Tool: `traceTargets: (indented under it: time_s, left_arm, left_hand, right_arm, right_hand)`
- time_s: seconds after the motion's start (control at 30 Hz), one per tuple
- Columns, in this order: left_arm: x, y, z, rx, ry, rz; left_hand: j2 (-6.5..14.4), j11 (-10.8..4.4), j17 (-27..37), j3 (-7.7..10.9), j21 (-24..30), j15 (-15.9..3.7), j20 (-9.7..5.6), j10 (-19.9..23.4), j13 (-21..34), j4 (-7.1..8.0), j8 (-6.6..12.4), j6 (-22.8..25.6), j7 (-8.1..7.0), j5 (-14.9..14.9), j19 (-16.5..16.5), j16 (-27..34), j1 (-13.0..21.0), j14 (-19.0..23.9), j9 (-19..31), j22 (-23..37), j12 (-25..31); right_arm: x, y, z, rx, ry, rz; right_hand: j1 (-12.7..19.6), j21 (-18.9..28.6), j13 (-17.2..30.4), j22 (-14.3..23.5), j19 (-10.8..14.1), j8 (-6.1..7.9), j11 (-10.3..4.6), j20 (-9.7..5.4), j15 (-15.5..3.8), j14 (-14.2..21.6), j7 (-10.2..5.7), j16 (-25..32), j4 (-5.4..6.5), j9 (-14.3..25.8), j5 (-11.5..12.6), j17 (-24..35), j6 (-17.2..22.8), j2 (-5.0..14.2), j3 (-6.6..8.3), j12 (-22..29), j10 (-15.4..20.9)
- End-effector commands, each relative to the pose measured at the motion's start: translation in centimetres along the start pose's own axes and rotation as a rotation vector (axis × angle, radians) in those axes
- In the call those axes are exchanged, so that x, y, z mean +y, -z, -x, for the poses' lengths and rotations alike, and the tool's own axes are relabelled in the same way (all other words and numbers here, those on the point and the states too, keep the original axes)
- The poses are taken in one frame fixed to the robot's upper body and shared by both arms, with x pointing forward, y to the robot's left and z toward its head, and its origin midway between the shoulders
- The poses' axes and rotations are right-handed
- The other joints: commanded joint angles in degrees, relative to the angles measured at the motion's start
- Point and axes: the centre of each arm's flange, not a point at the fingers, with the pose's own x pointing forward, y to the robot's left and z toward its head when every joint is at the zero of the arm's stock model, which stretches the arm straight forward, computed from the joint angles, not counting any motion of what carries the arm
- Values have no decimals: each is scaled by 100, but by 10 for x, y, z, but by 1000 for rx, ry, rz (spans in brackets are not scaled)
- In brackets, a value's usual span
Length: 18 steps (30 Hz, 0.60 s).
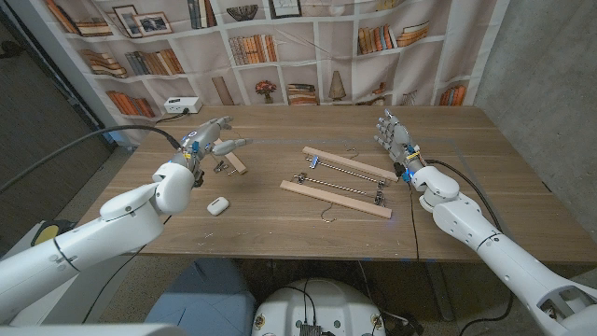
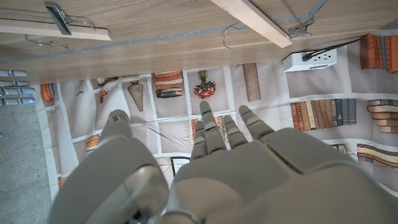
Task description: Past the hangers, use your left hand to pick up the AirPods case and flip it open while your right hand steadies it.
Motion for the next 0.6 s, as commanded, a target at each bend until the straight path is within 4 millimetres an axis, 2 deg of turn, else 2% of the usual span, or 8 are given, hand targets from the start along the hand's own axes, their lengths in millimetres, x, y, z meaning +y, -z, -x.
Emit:
traceTargets:
  time_s: [0.03,0.13,0.23,0.37,0.6]
  left_arm:
    - [0,1,-1,-10,53,-43]
    - [1,0,-1,-12,48,-59]
    - [1,-2,0,-17,39,-83]
    - [1,-4,0,-20,43,-110]
    - [1,-4,1,-25,52,-123]
  left_hand:
    - [14,-18,-1,21,9,21,-7,-12,16,-47,-21,-2,49,27,10,-15,96,-32,2,-7,5]
    - [-4,-39,-1,23,-7,34,4,-31,15,-49,-44,-55,24,30,-19,-30,120,-76,2,-7,-13]
    - [-39,-114,0,21,-40,11,6,-93,13,-43,-73,-137,-10,34,-108,-60,149,-198,1,-6,-61]
    - [-61,-142,0,17,-59,9,29,-98,15,-34,-95,-218,-29,35,-180,-54,159,-222,0,-5,-77]
    - [-81,-172,1,10,-45,0,22,-17,21,-23,-72,-178,-28,37,-168,-38,161,-211,0,-4,-56]
  right_arm:
    - [3,-1,0,-8,-10,6]
    - [4,0,0,-12,-15,8]
    - [4,1,-1,-11,-15,1]
    - [4,1,-2,-11,-16,3]
    - [1,-1,-1,-14,-13,7]
  right_hand:
    - [56,26,12,11,-36,37,-15,14,-14,-37,-178,51,-36,30,-1,8,48,0,2,41,-2]
    - [62,22,14,11,-50,49,-60,24,-124,-50,-256,48,-44,31,-2,8,90,6,1,71,73]
    - [65,20,15,11,-59,51,-96,21,-128,-52,-278,49,-47,32,-2,8,100,8,1,79,94]
    - [73,13,19,12,-91,126,-104,33,-120,-71,-398,47,-54,36,-3,8,321,22,1,75,88]
    - [77,11,21,12,-103,115,-116,36,-116,-81,-416,46,-57,38,-3,8,319,30,2,71,80]
